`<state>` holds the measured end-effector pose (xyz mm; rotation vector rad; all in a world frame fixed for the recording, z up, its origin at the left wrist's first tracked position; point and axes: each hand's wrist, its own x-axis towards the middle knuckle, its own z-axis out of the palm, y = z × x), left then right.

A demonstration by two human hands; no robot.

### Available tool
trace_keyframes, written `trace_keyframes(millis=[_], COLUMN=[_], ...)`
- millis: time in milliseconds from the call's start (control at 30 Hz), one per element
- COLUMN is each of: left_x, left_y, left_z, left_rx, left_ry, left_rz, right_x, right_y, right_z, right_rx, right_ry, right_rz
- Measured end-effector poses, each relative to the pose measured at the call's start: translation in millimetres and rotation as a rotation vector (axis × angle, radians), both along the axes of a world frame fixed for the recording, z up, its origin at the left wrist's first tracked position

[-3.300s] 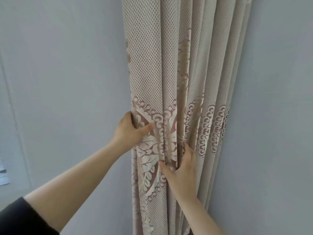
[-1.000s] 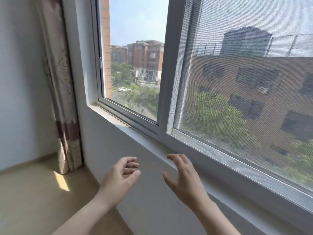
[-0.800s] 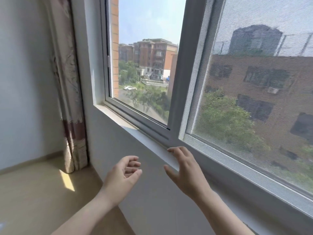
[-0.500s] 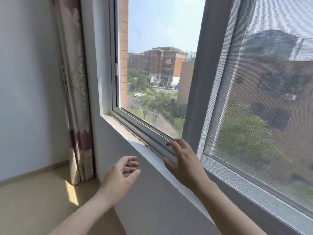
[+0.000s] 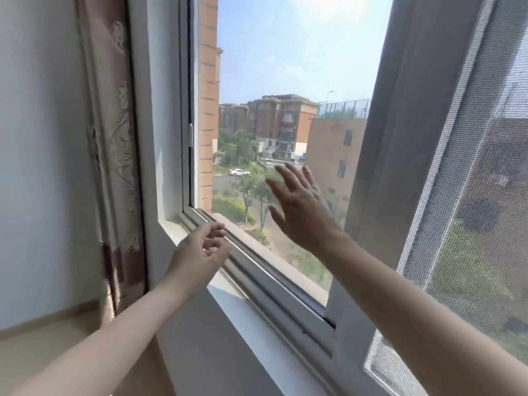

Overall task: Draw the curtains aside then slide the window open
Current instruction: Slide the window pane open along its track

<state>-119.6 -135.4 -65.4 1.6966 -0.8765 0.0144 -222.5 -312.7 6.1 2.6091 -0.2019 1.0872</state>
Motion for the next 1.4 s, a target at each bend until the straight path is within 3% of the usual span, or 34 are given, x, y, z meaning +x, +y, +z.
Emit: trace_keyframes(millis=[533,733,1033,1400], left_x=[282,357,342,306], left_y=[-53,-94,-206,-254], left_z=[19,17,-1,-17], left_rx=[-0.008,0.039,-0.081,-0.290], left_ry=[-0.080,-0.095,-0.281,-0.151], left_rz=[-0.004,-0.095,-0.035,0.090], right_x=[271,301,301,283], right_y=[-40,-76,-79,-81], right_z=[39,41,42,37], right_rx=[-0.327,-0.422,-0.512,-0.603], right_ry=[0.171,0.211,0.219,0.250], right_rz=[-0.323,-0.559,-0.564,-0.587])
